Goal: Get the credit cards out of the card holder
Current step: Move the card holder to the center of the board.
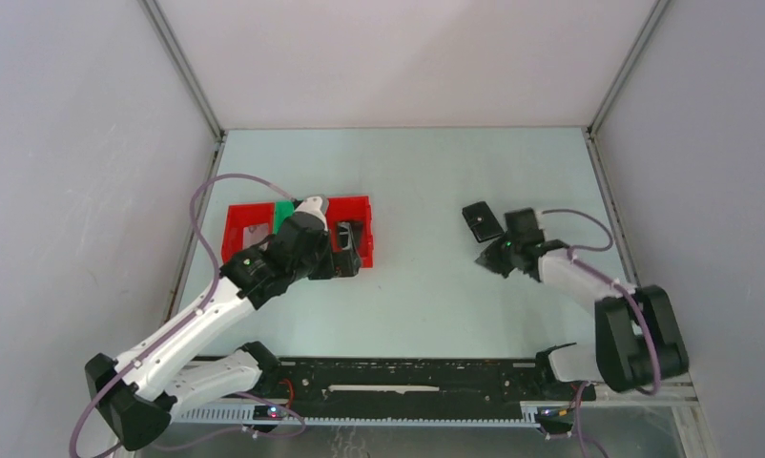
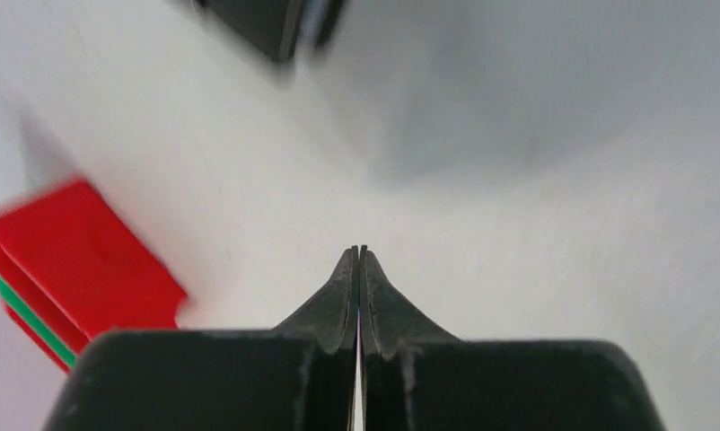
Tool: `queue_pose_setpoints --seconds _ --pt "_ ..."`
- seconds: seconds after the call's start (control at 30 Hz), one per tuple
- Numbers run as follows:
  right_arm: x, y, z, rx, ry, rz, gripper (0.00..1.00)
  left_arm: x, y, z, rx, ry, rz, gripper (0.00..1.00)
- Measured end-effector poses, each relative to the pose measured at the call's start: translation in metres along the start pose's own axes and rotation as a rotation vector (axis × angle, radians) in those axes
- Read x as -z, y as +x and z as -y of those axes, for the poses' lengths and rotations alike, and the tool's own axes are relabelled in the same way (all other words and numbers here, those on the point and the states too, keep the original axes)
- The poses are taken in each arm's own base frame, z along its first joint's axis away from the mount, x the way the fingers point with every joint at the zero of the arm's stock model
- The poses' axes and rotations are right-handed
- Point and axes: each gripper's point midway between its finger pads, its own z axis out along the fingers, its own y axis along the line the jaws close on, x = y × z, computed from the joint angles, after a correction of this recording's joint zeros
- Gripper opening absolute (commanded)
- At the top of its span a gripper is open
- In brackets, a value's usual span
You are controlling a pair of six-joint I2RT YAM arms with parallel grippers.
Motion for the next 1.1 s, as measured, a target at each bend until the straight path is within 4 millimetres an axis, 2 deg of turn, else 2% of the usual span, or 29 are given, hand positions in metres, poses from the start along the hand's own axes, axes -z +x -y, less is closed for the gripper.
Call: queue_pose_setpoints --seconds 0.07,0.13,0.2,0.23,0.3,0.37,0.4,0.5,0.57,0.67,0.8,0.93,1.0,1.1 --pt "0.012 0.040 0.000 0.006 0.006 -0.026 0.15 -0.003 -0.002 0.001 -0.007 -0.011 -0.009 1.00" --pt "0.025 0.076 0.001 0.022 0.000 -0.062 0.31 -0.006 -0.005 0.002 -0.017 -0.020 -0.012 1.00" --pt "0.038 0.095 0.003 0.053 -0.001 -0.069 0.51 -0.008 -0.006 0.003 -0.022 -0.022 -0.016 1.00" --pt "0.044 0.096 0.002 0.057 -0.007 -0.055 0.56 -0.008 -0.007 0.004 -0.023 -0.022 -0.016 1.00" --pt "0.056 0.084 -0.002 0.075 -0.044 -0.004 0.64 -0.008 -0.007 0.005 -0.023 -0.020 -0.017 1.00" --pt "0.065 0.056 -0.007 0.086 -0.091 0.070 0.70 -0.008 -0.008 0.007 -0.022 -0.010 -0.017 1.00" --pt "0.069 0.037 -0.008 0.095 -0.114 0.099 0.75 -0.008 -0.008 0.009 -0.021 -0.002 -0.018 1.00" --pt "0.073 -0.019 -0.010 0.142 -0.081 0.167 0.82 -0.010 -0.009 0.013 -0.018 0.014 -0.015 1.00" --pt "0.071 -0.056 -0.025 0.191 -0.059 0.180 0.86 -0.011 -0.009 0.015 -0.017 0.022 -0.019 1.00" --pt "0.057 -0.091 -0.053 0.296 -0.063 0.157 0.99 -0.013 -0.009 0.019 -0.015 0.036 -0.020 1.00" --pt "0.028 -0.108 -0.083 0.475 -0.011 0.095 1.00 -0.012 -0.010 0.020 -0.014 0.044 -0.018 1.00" --pt "-0.005 -0.110 -0.109 0.680 0.037 0.042 1.00 -0.007 -0.012 0.022 -0.007 0.057 -0.002 1.00" --pt "-0.020 -0.104 -0.109 0.773 0.063 0.013 1.00 -0.003 -0.015 0.023 -0.003 0.064 0.012 1.00" --pt "-0.034 -0.089 -0.094 0.889 0.111 -0.058 1.00 0.002 -0.016 0.022 -0.001 0.070 0.023 1.00"
